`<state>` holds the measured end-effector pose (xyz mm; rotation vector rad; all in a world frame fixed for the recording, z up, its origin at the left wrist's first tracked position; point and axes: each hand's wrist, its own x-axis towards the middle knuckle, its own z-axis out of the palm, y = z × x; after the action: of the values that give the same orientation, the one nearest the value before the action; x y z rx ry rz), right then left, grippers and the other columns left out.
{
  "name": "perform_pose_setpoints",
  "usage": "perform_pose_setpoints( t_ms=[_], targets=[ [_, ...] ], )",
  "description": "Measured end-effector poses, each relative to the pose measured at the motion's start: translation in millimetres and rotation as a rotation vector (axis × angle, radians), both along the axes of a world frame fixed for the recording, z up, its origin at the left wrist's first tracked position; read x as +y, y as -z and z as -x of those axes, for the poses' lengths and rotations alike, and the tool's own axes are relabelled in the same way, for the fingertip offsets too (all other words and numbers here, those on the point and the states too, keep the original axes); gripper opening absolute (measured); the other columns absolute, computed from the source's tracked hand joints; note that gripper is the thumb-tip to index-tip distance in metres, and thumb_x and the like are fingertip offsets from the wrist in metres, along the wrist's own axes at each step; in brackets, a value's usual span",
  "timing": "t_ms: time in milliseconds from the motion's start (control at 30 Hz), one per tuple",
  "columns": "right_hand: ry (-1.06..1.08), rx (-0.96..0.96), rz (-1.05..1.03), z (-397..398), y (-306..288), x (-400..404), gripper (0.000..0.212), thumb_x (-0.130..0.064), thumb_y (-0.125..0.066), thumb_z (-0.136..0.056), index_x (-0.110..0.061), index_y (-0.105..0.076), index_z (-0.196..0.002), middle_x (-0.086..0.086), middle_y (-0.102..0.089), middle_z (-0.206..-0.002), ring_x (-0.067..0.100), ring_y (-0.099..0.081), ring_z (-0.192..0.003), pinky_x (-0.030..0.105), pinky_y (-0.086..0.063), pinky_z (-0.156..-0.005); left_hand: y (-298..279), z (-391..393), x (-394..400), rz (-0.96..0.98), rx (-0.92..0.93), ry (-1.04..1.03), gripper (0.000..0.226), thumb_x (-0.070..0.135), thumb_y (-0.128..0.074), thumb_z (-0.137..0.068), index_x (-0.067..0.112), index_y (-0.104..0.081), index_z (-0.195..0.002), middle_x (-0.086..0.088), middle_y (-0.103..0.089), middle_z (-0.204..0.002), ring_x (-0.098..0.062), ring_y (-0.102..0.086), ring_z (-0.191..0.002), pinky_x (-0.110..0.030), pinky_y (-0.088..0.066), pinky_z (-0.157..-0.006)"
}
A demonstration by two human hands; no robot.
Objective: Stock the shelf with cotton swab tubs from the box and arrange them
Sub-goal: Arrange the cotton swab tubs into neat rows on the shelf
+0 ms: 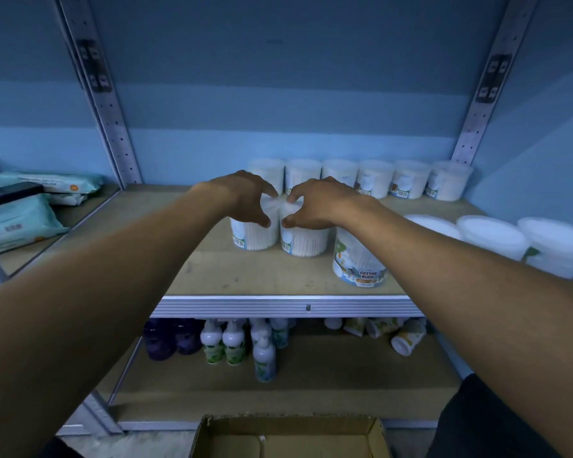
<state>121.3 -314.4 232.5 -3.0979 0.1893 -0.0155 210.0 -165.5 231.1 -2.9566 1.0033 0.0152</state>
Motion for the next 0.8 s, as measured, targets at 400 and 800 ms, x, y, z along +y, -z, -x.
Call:
perform_pose_setpoints(
  t_ms=[400,800],
  targets=[
    [-0.017,0.064,0.038,31.6,-9.6,14.2,0.063,-0.06,-0.064,-0.085,-0.037,-0.048,-0.142,-0.009,-0.043,-0.151,0.022,-0.039,-0.138,0.045,-0.042,-0.105,-3.5,36.2,15.0,-0.041,-0.008,0.025,0.071,0.053,-0.069,-0.081,0.039,-0.042,-0.144,0.005,-0.044,-0.15,-0.02,-0.037,-0.138,-0.037,-0.038,-0.11],
    [-0.051,0.137,0.044,45.9,-22.0,22.7,0.063,-0.06,-0.069,-0.081,-0.036,-0.049,-0.135,-0.006,-0.048,-0.145,0.022,-0.046,-0.128,0.037,-0.042,-0.094,-17.9,56.4,22.3,-0.099,0.102,-0.038,0.078,0.055,-0.074,-0.075,0.041,-0.041,-0.144,0.001,-0.047,-0.143,-0.025,-0.067,-0.1,-0.035,-0.062,-0.073]
  ],
)
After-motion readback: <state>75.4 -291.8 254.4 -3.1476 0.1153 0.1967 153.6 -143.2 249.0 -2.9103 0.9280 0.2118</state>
